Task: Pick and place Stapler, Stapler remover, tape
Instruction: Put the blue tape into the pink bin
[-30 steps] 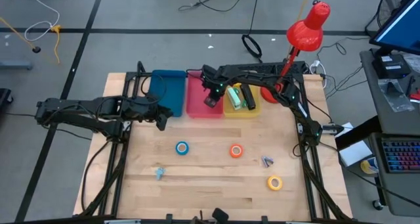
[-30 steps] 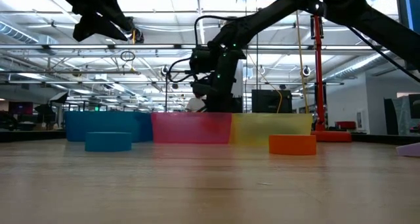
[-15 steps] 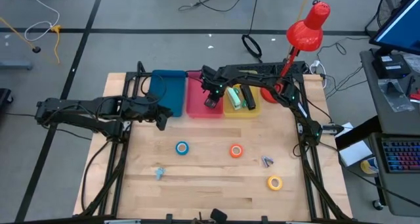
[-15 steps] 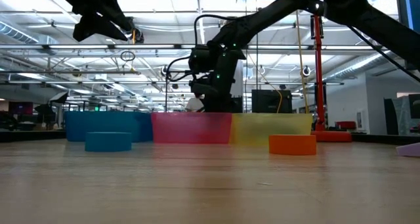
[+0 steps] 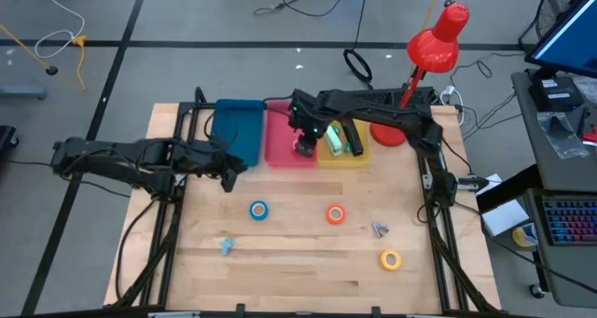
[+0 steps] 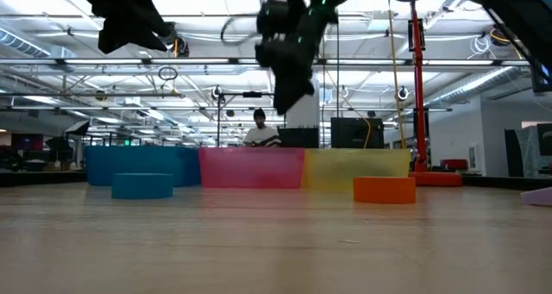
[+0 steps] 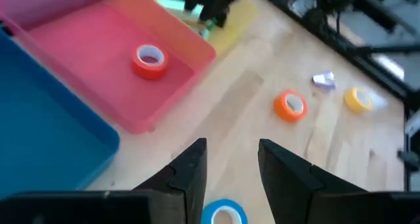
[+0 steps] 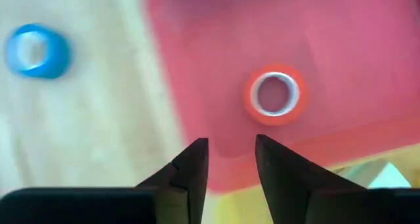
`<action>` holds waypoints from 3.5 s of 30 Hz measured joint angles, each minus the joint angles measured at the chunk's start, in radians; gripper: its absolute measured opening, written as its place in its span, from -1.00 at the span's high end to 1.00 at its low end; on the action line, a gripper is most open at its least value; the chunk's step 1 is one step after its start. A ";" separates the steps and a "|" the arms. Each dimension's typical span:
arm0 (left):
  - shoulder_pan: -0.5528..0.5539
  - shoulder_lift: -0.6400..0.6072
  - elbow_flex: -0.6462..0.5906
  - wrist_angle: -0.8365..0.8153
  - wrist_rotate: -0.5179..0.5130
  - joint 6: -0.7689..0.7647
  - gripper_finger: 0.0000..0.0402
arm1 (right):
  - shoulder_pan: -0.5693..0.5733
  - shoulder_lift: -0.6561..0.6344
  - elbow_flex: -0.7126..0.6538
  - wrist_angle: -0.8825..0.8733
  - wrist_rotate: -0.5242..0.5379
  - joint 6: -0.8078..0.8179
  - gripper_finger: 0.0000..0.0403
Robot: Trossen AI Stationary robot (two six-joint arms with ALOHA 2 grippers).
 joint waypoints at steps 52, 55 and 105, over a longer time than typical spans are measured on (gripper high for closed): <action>-0.069 0.655 0.000 -0.008 0.182 -0.414 0.32 | 0.143 -1.081 -1.217 1.113 0.002 0.235 0.53; -0.069 0.655 0.000 -0.009 0.180 -0.414 0.32 | 0.143 -1.081 -1.217 1.112 0.002 0.223 0.53; 0.097 0.395 0.000 0.733 -0.012 -0.030 0.80 | 0.138 -1.081 -1.218 1.121 0.002 0.165 0.53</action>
